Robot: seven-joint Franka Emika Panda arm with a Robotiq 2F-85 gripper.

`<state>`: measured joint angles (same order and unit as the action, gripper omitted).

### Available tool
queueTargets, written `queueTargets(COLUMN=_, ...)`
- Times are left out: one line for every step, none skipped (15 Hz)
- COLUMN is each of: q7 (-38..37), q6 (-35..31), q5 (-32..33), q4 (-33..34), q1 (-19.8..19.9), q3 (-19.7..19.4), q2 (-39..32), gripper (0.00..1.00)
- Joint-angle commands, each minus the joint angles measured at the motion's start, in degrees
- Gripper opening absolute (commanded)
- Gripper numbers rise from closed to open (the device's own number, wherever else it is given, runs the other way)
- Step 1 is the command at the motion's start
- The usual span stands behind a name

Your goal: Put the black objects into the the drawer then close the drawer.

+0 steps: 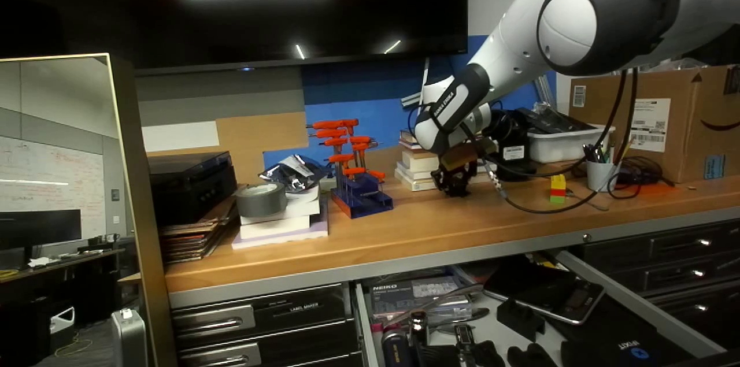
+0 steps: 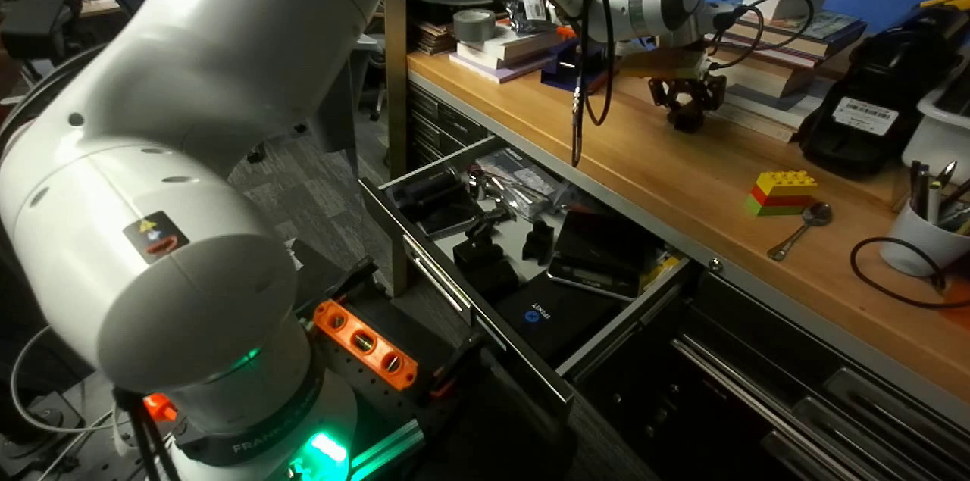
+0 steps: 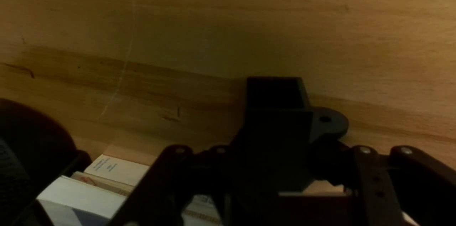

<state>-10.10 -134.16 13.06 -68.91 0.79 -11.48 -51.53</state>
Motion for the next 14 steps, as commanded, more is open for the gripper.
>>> queueTargets(q7=1.3, q6=3.3, q5=-1.5, q4=1.5, q1=0.9, q3=1.2, q2=-0.2, gripper=0.15)
queueTargets(q7=1.8, q6=3.8, q5=-1.9, q4=0.8, q1=1.1, q3=1.7, q2=0.3, gripper=0.12)
queueTargets(q7=2.5, q6=4.3, q5=-2.4, q4=-0.7, q1=1.3, q3=2.4, q2=1.4, gripper=0.1)
queueTargets(q7=3.2, q6=4.9, q5=-2.7, q4=-1.8, q1=1.4, q3=2.9, q2=2.2, gripper=0.13)
queueTargets(q7=4.8, q6=5.4, q5=-3.4, q4=-3.8, q1=1.8, q3=3.9, q2=3.6, gripper=0.15)
queueTargets(q7=5.7, q6=5.8, q5=-3.8, q4=-5.4, q1=1.9, q3=4.6, q2=4.8, gripper=0.15)
queueTargets(q7=7.1, q6=6.0, q5=-4.2, q4=-7.7, q1=2.2, q3=5.5, q2=6.4, gripper=0.17)
queueTargets(q7=8.7, q6=6.4, q5=-4.9, q4=-9.9, q1=2.5, q3=6.3, q2=8.0, gripper=0.16)
queueTargets(q7=9.9, q6=6.5, q5=-5.3, q4=-12.1, q1=2.7, q3=6.9, q2=9.5, gripper=0.17)
queueTargets(q7=11.3, q6=6.8, q5=-5.8, q4=-15.1, q1=2.9, q3=7.6, q2=11.7, gripper=0.16)
queueTargets(q7=12.2, q6=6.9, q5=-6.1, q4=-17.7, q1=3.0, q3=8.1, q2=13.5, gripper=0.15)
queueTargets(q7=13.4, q6=7.1, q5=-6.7, q4=-20.7, q1=3.3, q3=8.8, q2=15.9, gripper=0.15)
queueTargets(q7=14.8, q6=7.6, q5=-7.5, q4=-23.3, q1=3.6, q3=9.5, q2=18.0, gripper=0.14)
queueTargets(q7=16.6, q6=8.3, q5=-8.7, q4=-26.1, q1=4.1, q3=10.4, q2=20.3, gripper=0.15)
